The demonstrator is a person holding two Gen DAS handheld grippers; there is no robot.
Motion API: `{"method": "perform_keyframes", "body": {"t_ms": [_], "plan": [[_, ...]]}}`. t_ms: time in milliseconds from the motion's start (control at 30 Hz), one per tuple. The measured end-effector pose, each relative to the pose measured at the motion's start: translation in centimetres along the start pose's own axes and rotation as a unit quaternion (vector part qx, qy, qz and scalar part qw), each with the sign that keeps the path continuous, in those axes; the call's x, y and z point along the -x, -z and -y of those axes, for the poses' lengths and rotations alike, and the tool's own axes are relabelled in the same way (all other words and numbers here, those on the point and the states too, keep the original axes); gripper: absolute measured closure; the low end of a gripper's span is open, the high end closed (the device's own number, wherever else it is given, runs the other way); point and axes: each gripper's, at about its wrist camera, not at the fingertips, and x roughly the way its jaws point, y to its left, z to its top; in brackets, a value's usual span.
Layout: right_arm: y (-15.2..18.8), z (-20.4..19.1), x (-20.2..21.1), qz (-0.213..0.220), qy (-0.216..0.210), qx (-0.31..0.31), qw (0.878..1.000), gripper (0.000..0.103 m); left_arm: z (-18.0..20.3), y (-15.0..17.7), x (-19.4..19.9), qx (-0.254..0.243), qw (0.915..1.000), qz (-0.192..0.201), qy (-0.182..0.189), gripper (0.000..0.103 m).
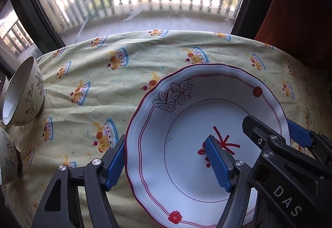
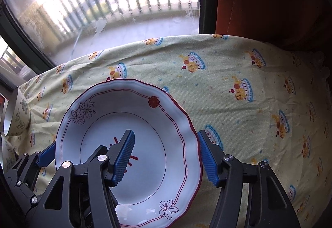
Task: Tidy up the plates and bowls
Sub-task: 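Lift and carry the red-rimmed dish toward the stacked plates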
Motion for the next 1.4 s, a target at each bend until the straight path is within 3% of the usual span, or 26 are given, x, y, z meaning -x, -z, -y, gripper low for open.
{"method": "perform_keyframes", "body": {"t_ms": [300,500,1033,1400], "plan": [[3.1,-3.0,1.3,-0.017,-0.021,0.02,0.999,0.038,-3.6,3.3,1.0,0.009,0.9998,-0.018,-0.008,0.028],[4.3,-4.2,1.7,-0.02,-0.027,0.044,0.998,0.053,-5.1,4.2,1.6,0.005,0.9998,-0.019,0.003,0.037],[4.0,-4.2,0.7,-0.009,-0.009,0.042,0.999,0.059,-5.4,4.2,1.7,0.027,0.9995,-0.015,0.005,0.037],[3.8,-5.5,5.1,0.03,-0.016,0.04,0.999,0.058,-6.3,4.2,6.8,0.023,0.9994,0.024,0.006,0.038]]}}
